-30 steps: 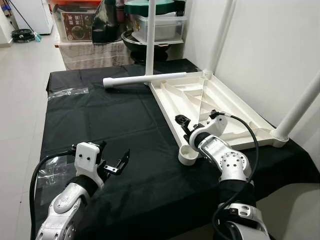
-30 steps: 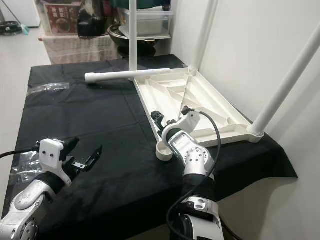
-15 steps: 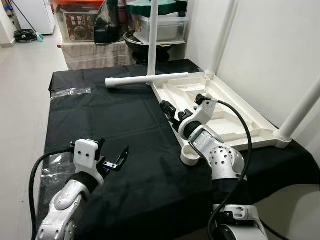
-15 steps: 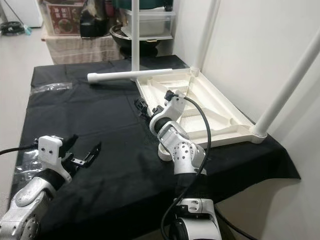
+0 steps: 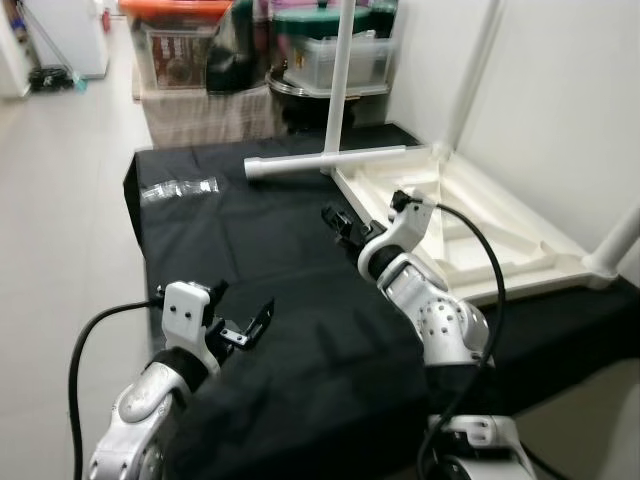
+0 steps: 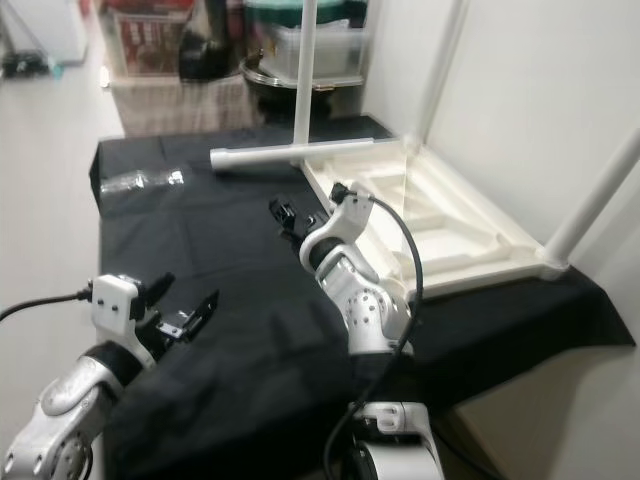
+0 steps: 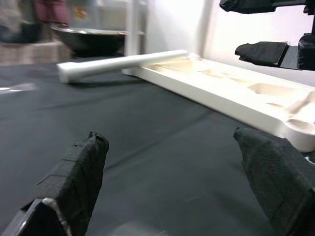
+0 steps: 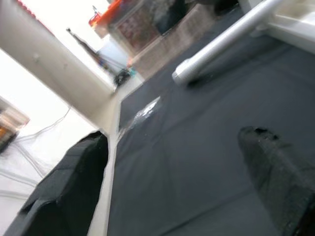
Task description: Building children table
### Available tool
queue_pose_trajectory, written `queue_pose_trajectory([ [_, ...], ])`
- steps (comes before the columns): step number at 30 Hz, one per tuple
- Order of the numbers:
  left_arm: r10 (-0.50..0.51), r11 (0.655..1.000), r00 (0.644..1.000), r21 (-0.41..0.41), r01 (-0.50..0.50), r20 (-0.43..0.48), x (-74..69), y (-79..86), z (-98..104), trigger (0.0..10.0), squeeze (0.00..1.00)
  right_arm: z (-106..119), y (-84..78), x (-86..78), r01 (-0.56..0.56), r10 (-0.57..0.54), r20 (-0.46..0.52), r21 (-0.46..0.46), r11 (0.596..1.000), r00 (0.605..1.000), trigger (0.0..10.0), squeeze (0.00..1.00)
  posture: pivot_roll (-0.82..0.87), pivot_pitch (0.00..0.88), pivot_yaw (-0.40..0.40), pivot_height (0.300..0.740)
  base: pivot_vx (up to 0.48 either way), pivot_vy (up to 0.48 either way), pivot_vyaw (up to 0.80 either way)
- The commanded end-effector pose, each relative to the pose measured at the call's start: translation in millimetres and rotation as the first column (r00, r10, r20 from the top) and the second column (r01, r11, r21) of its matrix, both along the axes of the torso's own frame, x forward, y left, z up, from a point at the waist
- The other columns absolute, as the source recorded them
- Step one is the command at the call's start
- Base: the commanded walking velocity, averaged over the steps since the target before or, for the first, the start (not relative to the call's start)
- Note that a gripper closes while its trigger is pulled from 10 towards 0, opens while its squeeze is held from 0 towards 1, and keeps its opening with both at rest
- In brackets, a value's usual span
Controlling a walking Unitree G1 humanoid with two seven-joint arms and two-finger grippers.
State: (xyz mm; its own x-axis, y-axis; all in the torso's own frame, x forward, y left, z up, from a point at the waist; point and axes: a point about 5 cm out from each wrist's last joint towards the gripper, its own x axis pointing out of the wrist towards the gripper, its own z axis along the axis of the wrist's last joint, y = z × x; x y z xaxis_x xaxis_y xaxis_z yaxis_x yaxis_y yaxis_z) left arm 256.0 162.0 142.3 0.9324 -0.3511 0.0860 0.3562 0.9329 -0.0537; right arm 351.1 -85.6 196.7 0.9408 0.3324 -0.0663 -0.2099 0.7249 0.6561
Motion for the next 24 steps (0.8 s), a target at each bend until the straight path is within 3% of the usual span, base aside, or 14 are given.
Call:
queue_pose_trajectory([
  [1, 0.015, 1.0, 1.0, 0.01, -0.015, -0.012, 0.0, 3.9, -1.5, 10.0, 0.0, 3.3, 8.4, -1.0, -0.014, 0.014, 0.008, 0.019, 1.0, 1.0, 10.0, 0.0, 0.09, 0.0, -0.086, 0.74, 0.0, 0.48, 0.0],
  [7, 0.021, 1.0, 1.0, 0.013, -0.02, -0.004, 0.6, 4.8, -0.2, 10.0, 0.0, 2.5, 6.8, -0.8, -0.008, 0.008, 0.003, 0.016, 1.0, 1.0, 10.0, 0.0, 0.09, 0.0, -0.086, 0.74, 0.0, 0.48, 0.0],
  [24, 0.072, 0.997, 0.997, 0.003, -0.072, 0.023, 4.2, 10.6, 4.0, 10.0, 0.0, -2.6, 1.8, -0.1, 0.017, -0.018, -0.02, -0.021, 1.0, 1.0, 10.0, 0.0, 0.08, 0.0, -0.083, 0.74, 0.0, 0.48, -0.8],
])
